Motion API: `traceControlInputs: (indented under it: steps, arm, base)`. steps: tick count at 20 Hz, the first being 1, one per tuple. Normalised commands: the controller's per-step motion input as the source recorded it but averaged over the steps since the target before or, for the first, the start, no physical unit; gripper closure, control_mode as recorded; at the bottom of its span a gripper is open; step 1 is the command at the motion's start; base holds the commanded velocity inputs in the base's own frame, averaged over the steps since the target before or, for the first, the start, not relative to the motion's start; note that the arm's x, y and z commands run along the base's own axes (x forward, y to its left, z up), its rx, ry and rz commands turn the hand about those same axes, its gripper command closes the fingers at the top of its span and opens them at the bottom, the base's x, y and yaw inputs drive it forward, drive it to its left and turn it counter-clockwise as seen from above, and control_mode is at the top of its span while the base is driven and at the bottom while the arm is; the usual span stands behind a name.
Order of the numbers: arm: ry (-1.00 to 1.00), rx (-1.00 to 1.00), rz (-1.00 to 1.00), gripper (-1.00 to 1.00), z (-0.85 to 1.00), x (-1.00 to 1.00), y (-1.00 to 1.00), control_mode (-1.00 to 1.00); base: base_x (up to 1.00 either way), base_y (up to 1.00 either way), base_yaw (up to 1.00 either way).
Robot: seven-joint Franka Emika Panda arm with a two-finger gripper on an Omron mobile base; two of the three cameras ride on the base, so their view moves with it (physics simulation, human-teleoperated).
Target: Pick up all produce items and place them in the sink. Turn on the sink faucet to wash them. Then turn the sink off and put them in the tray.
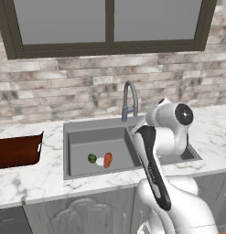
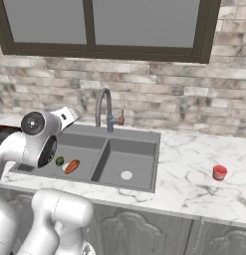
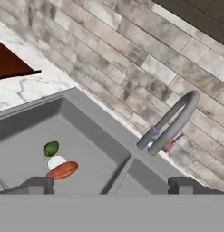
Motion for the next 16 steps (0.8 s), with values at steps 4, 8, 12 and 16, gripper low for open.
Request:
traceControlInputs:
  steps: [4,8,12,16]
  arm:
    - [0.35,-0.01,-0.44,-1.00,0.00,0.05,0.13,-1.00]
    - [0.31,0.00,-0.41,-1.00,-0.01,0.00,0.03,-1.00]
    - [0.19,0.00,-0.21,-1.00,-0.06,0.00,0.00,-1.00]
    - [0.07,0.02,-0.04,-1.00,-0.09,-0.08,0.00,-1.00]
  base:
    - [0.00,0.00,0.00]
    - [0.00,0.00,0.00]
    - [0.00,0.00,0.00]
    - [0.00,0.00,0.00]
